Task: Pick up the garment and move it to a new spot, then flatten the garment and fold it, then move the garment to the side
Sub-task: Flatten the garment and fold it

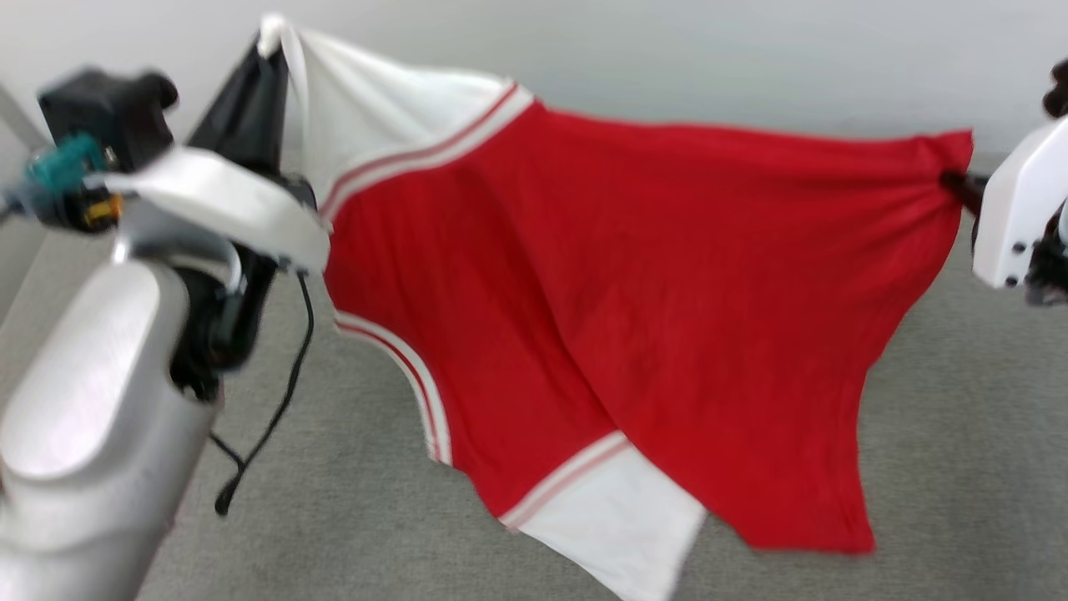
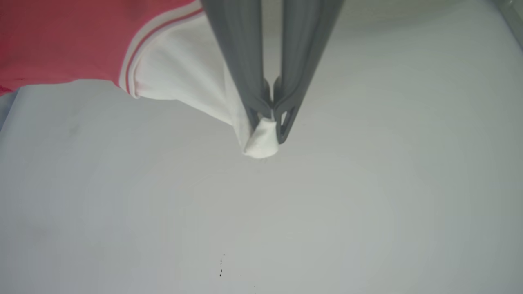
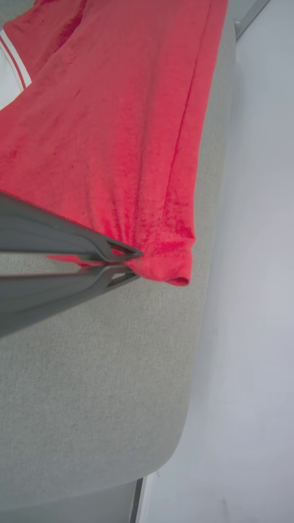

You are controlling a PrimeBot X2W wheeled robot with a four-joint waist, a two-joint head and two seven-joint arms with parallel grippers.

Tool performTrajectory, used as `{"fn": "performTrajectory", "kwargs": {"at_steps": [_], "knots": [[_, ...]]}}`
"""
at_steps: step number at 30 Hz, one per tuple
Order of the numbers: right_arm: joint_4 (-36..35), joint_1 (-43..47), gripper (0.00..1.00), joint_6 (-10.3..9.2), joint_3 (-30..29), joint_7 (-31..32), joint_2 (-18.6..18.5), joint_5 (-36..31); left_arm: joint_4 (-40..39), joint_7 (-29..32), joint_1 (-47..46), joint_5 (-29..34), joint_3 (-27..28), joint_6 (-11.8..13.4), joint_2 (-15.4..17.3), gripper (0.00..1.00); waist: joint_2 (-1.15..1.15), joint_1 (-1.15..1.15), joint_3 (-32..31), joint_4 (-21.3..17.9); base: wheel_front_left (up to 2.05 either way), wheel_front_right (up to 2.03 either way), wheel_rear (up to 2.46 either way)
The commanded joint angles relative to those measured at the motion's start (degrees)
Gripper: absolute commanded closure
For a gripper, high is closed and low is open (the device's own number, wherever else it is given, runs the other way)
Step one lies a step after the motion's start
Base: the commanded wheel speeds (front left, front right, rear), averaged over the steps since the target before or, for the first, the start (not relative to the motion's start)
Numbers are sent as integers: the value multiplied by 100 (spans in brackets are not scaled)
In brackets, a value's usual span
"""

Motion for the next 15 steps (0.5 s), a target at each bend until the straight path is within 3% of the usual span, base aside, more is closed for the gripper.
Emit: {"fn": "performTrajectory", "kwargs": {"at_steps": [1, 7, 15], "knots": [[28, -153, 100, -4, -6, -25, -28, 31, 85, 50, -203, -31, 42, -21, -1, 100, 0, 0, -166, -186, 0, 0, 0], [77, -996, 100, -3, -62, -88, -40, 18, 930, 408, -1498, -57, 38, -327, -47, 100, 0, 0, 109, -327, 0, 0, 0], [201, -2258, 100, -4, -27, -523, -58, -189, 2218, 283, -3289, 132, 133, -538, -151, 100, 0, 0, 864, -495, 0, 0, 0]]}}
